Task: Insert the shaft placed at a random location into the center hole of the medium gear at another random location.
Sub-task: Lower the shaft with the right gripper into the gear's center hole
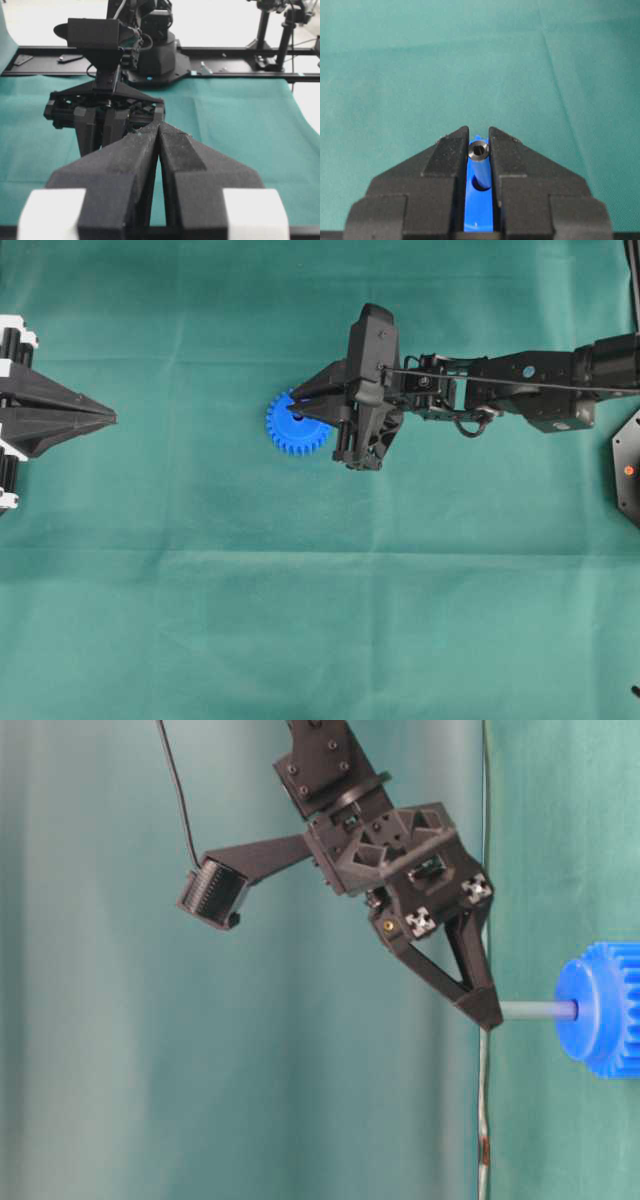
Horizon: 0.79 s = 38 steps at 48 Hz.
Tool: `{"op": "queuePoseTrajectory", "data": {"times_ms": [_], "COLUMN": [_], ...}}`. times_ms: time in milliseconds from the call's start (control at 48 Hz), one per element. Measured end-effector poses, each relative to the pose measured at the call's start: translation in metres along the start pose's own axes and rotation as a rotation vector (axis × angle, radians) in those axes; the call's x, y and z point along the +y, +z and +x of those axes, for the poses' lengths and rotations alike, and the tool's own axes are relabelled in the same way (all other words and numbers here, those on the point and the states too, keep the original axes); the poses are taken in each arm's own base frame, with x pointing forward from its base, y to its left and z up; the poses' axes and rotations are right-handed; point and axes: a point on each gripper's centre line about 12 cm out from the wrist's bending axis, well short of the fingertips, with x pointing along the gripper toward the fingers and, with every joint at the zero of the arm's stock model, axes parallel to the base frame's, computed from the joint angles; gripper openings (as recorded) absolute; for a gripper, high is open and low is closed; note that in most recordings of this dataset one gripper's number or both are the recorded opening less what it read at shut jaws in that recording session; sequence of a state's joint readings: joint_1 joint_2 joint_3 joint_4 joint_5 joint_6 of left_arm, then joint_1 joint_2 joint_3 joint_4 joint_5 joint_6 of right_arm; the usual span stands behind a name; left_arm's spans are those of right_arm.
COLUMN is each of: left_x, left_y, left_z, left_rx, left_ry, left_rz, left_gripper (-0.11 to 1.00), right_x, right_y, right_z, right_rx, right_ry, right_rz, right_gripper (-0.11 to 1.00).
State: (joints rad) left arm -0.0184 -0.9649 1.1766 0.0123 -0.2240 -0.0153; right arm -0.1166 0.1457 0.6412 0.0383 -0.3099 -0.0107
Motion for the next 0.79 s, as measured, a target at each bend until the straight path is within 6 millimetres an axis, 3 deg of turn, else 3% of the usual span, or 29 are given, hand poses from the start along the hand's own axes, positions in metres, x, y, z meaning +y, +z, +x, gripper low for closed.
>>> {"op": "queuePoseTrajectory", "data": {"times_ms": [791], "left_x": [0.0], "left_y": [-0.001], "left_z": [0.0], "left_rx": [0.008], "left_ry": [0.0], "left_rz": [-0.001], "left_gripper": [0.0], "right_x": [0.001], "right_y": [-0.015], "right_z": [0.012], "right_rx": [0.038], "right_ry": [-0.003], "right_rz": [0.01], "right_gripper": [0.13]}}
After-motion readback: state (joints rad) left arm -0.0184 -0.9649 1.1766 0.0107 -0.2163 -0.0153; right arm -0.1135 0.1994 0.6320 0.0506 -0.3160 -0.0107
